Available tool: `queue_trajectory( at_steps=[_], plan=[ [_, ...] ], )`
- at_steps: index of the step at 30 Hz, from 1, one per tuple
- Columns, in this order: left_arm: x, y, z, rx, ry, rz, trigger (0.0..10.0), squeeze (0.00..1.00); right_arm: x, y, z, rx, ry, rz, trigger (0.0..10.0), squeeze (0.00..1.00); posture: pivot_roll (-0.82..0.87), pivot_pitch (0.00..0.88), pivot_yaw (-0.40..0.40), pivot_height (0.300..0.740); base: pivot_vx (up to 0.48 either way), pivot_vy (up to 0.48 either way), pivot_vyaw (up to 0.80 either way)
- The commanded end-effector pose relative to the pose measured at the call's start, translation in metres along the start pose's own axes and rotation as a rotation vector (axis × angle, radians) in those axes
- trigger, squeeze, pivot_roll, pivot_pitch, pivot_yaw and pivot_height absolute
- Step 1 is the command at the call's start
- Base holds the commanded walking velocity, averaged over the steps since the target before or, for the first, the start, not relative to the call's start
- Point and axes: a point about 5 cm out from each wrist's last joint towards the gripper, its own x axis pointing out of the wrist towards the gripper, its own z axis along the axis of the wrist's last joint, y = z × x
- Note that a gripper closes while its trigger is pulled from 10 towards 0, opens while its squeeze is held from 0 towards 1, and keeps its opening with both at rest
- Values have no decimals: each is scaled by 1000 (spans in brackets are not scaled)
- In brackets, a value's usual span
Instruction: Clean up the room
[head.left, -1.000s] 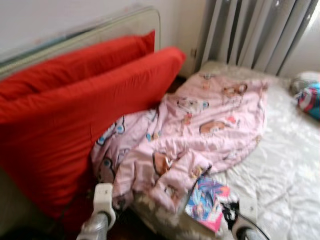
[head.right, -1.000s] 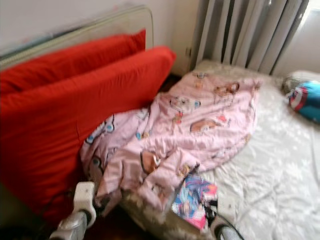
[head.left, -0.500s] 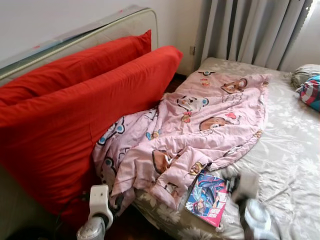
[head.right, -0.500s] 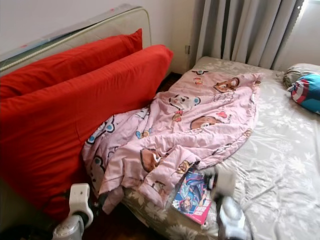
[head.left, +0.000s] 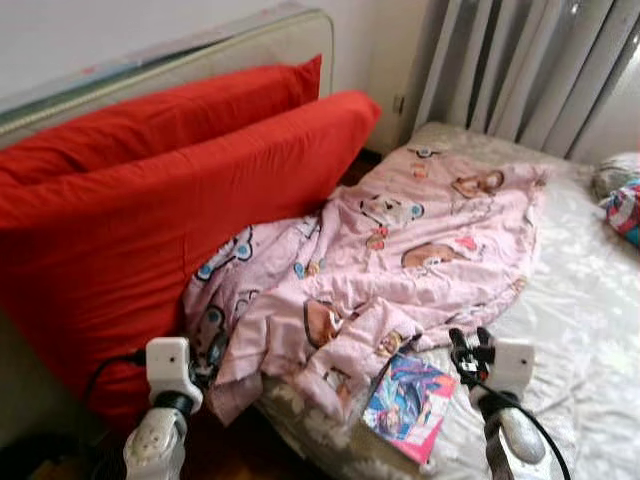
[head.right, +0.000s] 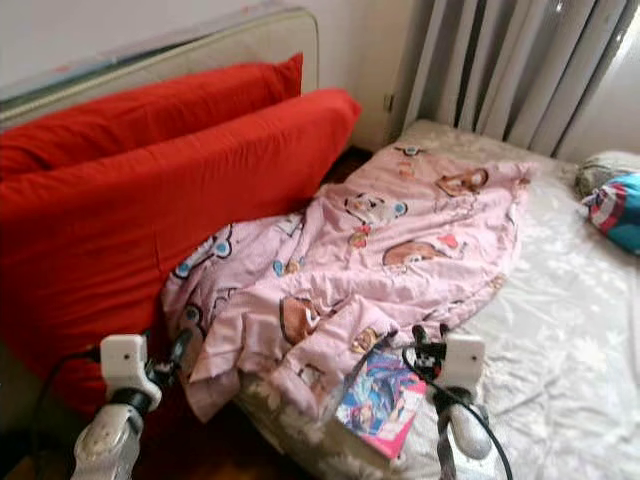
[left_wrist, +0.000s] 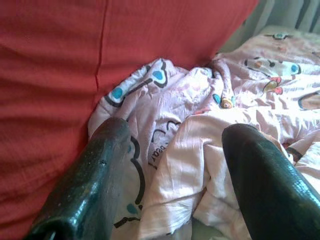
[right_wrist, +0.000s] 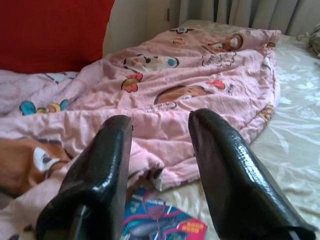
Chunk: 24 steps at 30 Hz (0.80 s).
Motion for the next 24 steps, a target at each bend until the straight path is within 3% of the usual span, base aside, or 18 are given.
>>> queue_trajectory(
  at_steps=[1,9,15,24],
  plan=[
    [-4,5,2,-4,-18,18,10000,0,-2,3,0,-2,-10,5,10000,0,-1,0,-62,740,0,0,0],
    [-9,20,6,-9,-24,89,10000,0,-4,13,-5,-31,26,53,10000,0,20,0,-60,740,0,0,0],
    [-14,30,9,2,-19,97,10000,0,-10,16,-11,-26,52,50,10000,0,15,0,-56,700,0,0,0],
    [-13,24,7,12,6,67,10000,0,-10,11,-12,-6,50,2,10000,0,9,0,-30,651,0,0,0]
  ],
)
